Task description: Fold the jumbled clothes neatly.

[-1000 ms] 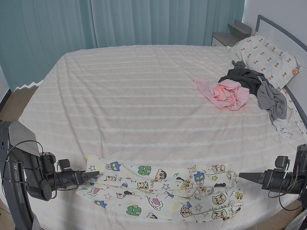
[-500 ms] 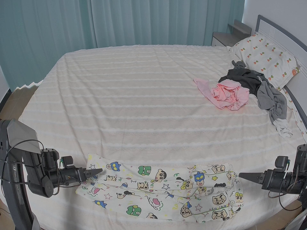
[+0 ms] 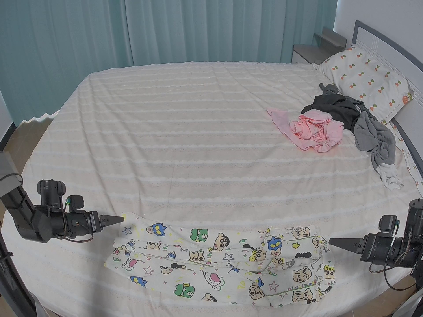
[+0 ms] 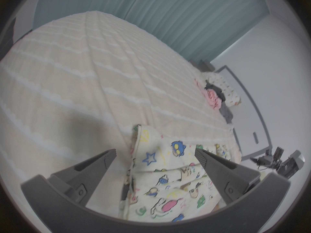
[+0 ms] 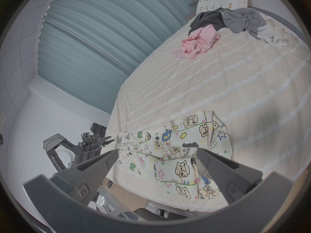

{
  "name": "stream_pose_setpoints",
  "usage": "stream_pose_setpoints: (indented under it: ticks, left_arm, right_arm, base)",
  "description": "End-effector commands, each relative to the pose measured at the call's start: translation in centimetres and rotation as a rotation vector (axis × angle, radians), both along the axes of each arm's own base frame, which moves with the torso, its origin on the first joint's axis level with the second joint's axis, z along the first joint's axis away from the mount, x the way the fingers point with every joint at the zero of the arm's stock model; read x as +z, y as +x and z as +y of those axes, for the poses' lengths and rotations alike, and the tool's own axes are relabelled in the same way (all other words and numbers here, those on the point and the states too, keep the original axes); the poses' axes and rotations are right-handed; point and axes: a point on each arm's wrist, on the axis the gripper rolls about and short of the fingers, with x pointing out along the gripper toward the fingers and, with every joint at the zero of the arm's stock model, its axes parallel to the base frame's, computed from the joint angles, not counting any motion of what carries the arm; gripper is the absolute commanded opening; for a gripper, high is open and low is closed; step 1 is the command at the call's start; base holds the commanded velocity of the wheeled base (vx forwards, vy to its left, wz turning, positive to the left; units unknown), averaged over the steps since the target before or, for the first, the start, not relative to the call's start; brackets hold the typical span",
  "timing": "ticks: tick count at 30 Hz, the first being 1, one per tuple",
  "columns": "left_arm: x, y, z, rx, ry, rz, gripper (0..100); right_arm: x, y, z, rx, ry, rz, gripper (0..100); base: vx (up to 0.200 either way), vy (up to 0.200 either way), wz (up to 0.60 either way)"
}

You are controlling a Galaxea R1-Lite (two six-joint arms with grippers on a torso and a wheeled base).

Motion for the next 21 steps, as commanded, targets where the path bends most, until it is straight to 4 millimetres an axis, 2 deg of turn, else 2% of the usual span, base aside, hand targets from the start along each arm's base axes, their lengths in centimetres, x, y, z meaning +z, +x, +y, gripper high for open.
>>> stream_pose_setpoints:
  ticks: [1,2,4,7,13,21]
  left_arm:
    - [5.2,-0.8,1.6,-0.044,0.312,-0.018,100]
    - [4.9,-1.2,0.6,-0.090,0.300,0.054,100]
    - [4.7,-1.1,0.2,-0.105,0.300,0.084,100]
    - [2.4,-0.4,-1.4,-0.179,0.311,0.224,100]
    - [-0.8,1.1,-2.2,-0.210,0.308,0.275,100]
    - [-3.0,2.2,-2.5,-0.212,0.328,0.292,100]
  right_arm:
    - [-0.3,-0.4,0.1,0.006,-0.003,0.017,100]
    - [-0.3,-0.4,0.1,0.006,-0.003,0.017,100]
    - [-0.3,-0.4,0.1,0.006,-0.003,0.017,100]
    - [-0.3,-0.4,0.1,0.006,-0.003,0.017,100]
    - [-0.3,-0.4,0.0,0.005,-0.003,0.017,100]
    - [-0.3,-0.4,0.1,0.008,-0.002,0.017,100]
  base:
    - [0.000,0.000,0.00]
    - [0.000,0.000,0.00]
    - [0.000,0.000,0.00]
    - [0.000,0.000,0.00]
    - [0.000,0.000,0.00]
    - [0.000,0.000,0.00]
